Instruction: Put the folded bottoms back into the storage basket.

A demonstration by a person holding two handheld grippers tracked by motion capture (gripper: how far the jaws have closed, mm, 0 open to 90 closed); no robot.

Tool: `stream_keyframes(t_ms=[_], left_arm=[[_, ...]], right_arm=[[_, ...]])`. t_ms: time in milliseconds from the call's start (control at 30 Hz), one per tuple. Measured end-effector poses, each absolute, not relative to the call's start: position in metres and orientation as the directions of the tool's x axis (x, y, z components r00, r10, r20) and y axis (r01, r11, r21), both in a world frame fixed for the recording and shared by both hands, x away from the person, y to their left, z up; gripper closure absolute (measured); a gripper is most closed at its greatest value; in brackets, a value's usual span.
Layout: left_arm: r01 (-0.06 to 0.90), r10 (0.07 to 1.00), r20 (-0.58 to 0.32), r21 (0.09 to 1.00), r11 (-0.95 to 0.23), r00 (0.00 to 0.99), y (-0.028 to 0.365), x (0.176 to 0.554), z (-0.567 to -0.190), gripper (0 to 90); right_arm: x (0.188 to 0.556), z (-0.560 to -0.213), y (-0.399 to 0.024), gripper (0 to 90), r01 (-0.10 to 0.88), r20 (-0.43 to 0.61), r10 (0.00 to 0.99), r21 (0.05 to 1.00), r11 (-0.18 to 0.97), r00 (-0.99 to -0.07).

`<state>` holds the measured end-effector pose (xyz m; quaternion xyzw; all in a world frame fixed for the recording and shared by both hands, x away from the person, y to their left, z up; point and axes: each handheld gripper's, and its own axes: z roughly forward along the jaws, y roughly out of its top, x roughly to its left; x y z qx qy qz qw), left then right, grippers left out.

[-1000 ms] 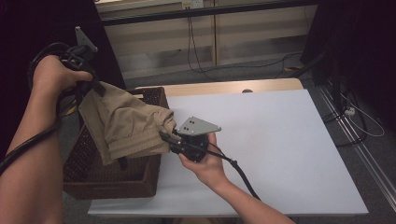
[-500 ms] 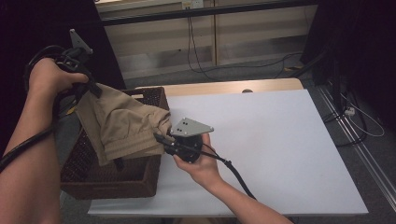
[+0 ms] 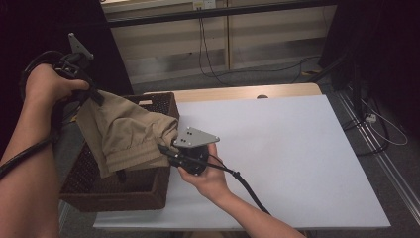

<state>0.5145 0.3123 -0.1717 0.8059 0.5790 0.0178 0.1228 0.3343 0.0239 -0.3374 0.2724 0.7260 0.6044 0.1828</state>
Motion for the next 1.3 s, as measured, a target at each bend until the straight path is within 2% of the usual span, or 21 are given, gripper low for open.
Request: stream_keyframes(t_ms=[1300], left_arm=[[0.936, 0.943, -0.129, 0.222, -0.275, 0.307, 0.342, 0.518, -0.182, 86.4]], right_arm=[[0.336, -0.353, 0.055, 75.8, 0.180, 0.053, 0.593, 0.971, 0.157, -0.803]])
